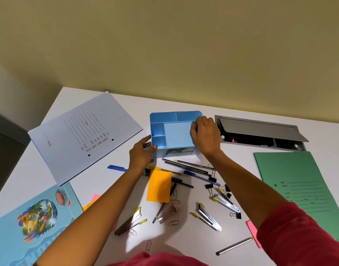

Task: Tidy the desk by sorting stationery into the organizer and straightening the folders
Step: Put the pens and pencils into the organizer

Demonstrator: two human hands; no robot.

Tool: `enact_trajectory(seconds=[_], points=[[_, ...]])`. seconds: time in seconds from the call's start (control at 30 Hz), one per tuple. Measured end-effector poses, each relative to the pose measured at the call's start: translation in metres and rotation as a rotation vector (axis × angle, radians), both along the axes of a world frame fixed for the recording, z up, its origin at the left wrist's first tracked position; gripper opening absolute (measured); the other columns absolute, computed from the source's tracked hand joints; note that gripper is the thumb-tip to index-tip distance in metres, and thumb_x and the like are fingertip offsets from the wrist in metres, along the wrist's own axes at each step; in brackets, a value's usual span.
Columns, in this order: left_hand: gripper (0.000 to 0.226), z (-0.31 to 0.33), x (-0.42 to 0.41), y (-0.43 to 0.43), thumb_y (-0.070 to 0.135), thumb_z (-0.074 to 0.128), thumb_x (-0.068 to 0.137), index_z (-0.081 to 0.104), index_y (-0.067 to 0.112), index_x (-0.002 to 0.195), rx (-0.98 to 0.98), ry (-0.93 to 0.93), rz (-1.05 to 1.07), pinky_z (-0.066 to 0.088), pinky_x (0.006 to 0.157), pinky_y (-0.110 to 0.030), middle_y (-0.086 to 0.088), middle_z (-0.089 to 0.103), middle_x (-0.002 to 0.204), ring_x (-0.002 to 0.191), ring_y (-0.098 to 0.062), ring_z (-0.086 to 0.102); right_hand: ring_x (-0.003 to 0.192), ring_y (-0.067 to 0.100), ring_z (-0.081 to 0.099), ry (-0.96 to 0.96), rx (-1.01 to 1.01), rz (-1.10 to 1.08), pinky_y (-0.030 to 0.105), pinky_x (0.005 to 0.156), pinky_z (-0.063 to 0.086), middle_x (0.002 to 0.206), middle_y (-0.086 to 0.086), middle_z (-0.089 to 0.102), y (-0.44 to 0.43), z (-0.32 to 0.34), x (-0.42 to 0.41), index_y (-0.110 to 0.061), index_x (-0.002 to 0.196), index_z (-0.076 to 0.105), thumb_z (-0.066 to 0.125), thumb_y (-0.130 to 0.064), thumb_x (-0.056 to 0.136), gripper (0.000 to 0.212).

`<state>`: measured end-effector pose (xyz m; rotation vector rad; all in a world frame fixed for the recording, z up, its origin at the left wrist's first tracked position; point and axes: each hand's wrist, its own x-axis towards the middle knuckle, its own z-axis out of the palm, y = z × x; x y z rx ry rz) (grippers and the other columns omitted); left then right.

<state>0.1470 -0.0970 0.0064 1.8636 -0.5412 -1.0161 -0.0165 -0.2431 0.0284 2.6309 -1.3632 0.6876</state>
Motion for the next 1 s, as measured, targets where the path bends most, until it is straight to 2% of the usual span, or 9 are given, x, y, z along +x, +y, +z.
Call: enact_trajectory(seconds=[0.2, 0.43, 0.5, 0.57, 0.63, 0.7, 0.77, 0.9, 1.0], points=[[0.054, -0.001, 0.0, 0.001, 0.019, 0.061, 0.091, 0.042, 0.023, 0.142, 0.001, -0.005, -0.003, 0.051, 0.057, -0.016, -0.011, 0.055, 0.135, 0.101, -0.017, 0.055, 0.066, 0.03, 0.058, -0.047, 0.06, -0.014, 0.036, 0.056, 0.047, 0.074, 0.013, 0.064, 0.001, 0.0, -0.001, -0.004, 0.082, 0.063, 0.06, -0.019, 0.087, 0.016], [0.054, -0.001, 0.0, 0.002, 0.019, 0.06, 0.092, 0.042, 0.022, 0.143, -0.007, 0.007, 0.0, 0.053, 0.064, -0.021, -0.011, 0.054, 0.136, 0.11, -0.024, 0.058, 0.098, 0.02, 0.056, -0.273, 0.142, -0.032, 0.032, 0.084, 0.044, 0.106, 0.002, 0.064, 0.009, 0.005, -0.013, -0.015, 0.105, 0.061, 0.055, -0.03, 0.089, 0.022], [0.054, -0.002, 0.0, 0.002, 0.02, 0.06, 0.092, 0.041, 0.023, 0.143, -0.004, 0.01, 0.003, 0.053, 0.064, -0.022, -0.011, 0.054, 0.136, 0.109, -0.023, 0.058, 0.101, 0.019, 0.052, -0.351, 0.067, 0.001, 0.029, 0.086, 0.041, 0.107, 0.004, 0.061, 0.02, 0.008, -0.018, -0.014, 0.105, 0.06, 0.054, -0.023, 0.089, 0.019], [0.055, -0.002, 0.0, 0.002, 0.019, 0.06, 0.092, 0.041, 0.023, 0.143, 0.0, 0.019, 0.009, 0.053, 0.066, -0.023, -0.011, 0.054, 0.137, 0.111, -0.024, 0.058, 0.096, 0.022, 0.052, -0.391, -0.08, 0.072, 0.03, 0.083, 0.041, 0.099, 0.009, 0.061, 0.038, 0.004, -0.021, -0.008, 0.099, 0.061, 0.055, -0.008, 0.087, 0.014], [0.055, -0.001, 0.0, 0.002, 0.019, 0.06, 0.092, 0.041, 0.023, 0.143, 0.003, 0.022, 0.009, 0.054, 0.07, -0.027, -0.011, 0.053, 0.138, 0.116, -0.027, 0.057, 0.088, 0.023, 0.055, -0.333, -0.147, 0.139, 0.031, 0.075, 0.046, 0.09, 0.011, 0.063, 0.058, -0.006, -0.024, -0.004, 0.092, 0.063, 0.057, 0.004, 0.081, 0.015], [0.055, 0.0, -0.001, 0.003, 0.02, 0.06, 0.092, 0.041, 0.023, 0.143, 0.003, 0.02, 0.003, 0.055, 0.078, -0.033, -0.012, 0.052, 0.139, 0.119, -0.029, 0.055, 0.078, 0.023, 0.058, -0.214, -0.032, 0.197, 0.031, 0.066, 0.051, 0.083, 0.011, 0.065, 0.075, -0.02, -0.029, -0.004, 0.086, 0.064, 0.061, 0.01, 0.074, 0.019], [0.055, 0.001, -0.001, 0.003, 0.02, 0.06, 0.092, 0.04, 0.023, 0.143, 0.001, 0.016, -0.006, 0.055, 0.082, -0.037, -0.012, 0.051, 0.14, 0.121, -0.029, 0.054, 0.074, 0.024, 0.062, -0.116, 0.157, 0.204, 0.03, 0.065, 0.054, 0.082, 0.012, 0.065, 0.085, -0.035, -0.036, -0.004, 0.085, 0.065, 0.065, 0.011, 0.074, 0.019], [0.055, 0.002, 0.0, 0.003, 0.02, 0.059, 0.092, 0.04, 0.023, 0.144, 0.006, 0.028, -0.001, 0.054, 0.084, -0.037, -0.012, 0.051, 0.14, 0.122, -0.029, 0.054, 0.098, 0.029, 0.059, -0.01, 0.492, 0.045, 0.035, 0.083, 0.053, 0.105, 0.016, 0.062, 0.088, -0.061, -0.052, -0.001, 0.104, 0.064, 0.059, 0.004, 0.087, 0.019], [0.056, 0.002, 0.0, 0.003, 0.02, 0.06, 0.092, 0.04, 0.022, 0.144, 0.003, 0.04, -0.003, 0.054, 0.085, -0.038, -0.012, 0.051, 0.141, 0.122, -0.029, 0.054, 0.104, 0.028, 0.053, 0.092, 0.545, -0.001, 0.031, 0.084, 0.045, 0.11, 0.014, 0.058, 0.084, -0.072, -0.062, -0.002, 0.108, 0.061, 0.059, 0.001, 0.087, 0.022]])
